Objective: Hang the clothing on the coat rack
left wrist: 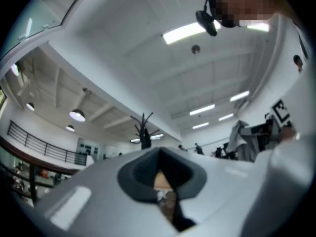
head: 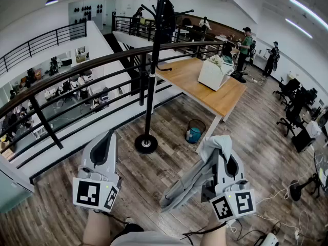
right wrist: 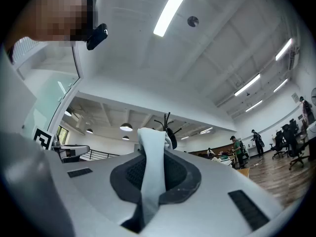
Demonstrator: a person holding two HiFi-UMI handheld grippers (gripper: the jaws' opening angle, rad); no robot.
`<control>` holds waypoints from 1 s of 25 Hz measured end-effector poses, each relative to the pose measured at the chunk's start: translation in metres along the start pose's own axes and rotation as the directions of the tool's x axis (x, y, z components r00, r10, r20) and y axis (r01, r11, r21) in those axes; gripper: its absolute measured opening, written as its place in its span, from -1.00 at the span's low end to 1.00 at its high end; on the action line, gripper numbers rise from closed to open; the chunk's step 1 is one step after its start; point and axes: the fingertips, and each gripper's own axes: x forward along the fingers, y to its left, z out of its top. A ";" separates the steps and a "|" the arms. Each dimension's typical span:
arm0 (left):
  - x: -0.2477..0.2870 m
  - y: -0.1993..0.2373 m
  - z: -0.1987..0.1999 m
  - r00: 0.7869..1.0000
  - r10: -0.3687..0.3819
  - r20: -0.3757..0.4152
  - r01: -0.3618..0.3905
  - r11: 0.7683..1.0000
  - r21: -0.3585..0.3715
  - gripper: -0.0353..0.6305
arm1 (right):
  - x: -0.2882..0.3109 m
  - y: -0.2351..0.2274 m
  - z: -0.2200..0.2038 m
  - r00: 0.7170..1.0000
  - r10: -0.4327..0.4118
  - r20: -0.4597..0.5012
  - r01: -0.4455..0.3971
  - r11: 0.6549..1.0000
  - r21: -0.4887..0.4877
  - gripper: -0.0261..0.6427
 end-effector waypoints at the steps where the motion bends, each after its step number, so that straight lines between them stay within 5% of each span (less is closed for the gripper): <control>1: -0.001 0.000 0.000 1.000 0.000 0.001 0.000 1.000 0.000 -0.87 | -0.001 0.000 0.000 1.000 -0.001 0.001 0.001 1.000 -0.001 -0.90; 25: 0.037 0.072 -0.035 0.999 -0.040 -0.003 0.040 0.998 -0.042 -0.87 | 0.058 0.025 -0.019 0.996 -0.090 -0.012 0.090 0.996 -0.028 -0.90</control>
